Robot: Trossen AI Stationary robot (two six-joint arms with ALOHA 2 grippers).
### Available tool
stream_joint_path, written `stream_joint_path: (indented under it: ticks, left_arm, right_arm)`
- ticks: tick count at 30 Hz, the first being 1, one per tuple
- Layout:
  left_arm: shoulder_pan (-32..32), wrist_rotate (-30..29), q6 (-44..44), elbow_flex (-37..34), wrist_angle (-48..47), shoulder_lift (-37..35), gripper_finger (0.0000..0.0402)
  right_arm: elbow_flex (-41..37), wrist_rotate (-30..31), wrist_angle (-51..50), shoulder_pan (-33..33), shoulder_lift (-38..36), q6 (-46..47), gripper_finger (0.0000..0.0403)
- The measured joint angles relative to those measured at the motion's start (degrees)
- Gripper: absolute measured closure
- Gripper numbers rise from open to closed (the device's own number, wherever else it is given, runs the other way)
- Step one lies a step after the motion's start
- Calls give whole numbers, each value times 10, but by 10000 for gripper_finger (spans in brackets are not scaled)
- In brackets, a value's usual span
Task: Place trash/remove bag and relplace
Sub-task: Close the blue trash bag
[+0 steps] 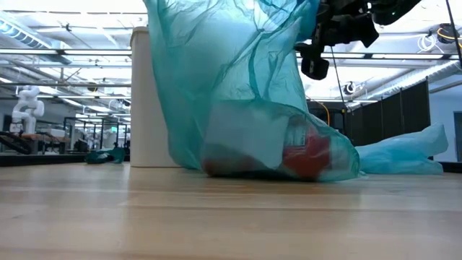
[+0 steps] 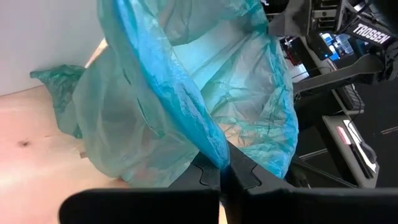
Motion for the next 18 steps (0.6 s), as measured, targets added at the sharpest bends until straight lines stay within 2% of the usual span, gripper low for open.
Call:
stream_joint_path:
  ticks: [2, 4, 8, 9, 13, 18]
  left_arm:
    - [0, 0, 8, 0, 1, 0, 402]
    - [0, -2, 9, 0, 2, 0, 402]
    - [0, -32, 14, 0, 17, 0, 402]
    - [0, -39, 14, 0, 22, -1, 402]
    - [0, -68, 14, 0, 44, -13, 393]
    - [-3, -86, 14, 0, 49, -32, 346]
  right_arm:
    - [0, 1, -1, 5, 2, 0, 241]
    - [0, 5, 0, 8, 2, 3, 270]
    - [0, 4, 0, 7, 1, -7, 374]
    - [0, 4, 0, 7, 0, -12, 387]
    - [3, 3, 0, 6, -2, -8, 400]
    - [3, 1, -1, 6, -1, -10, 402]
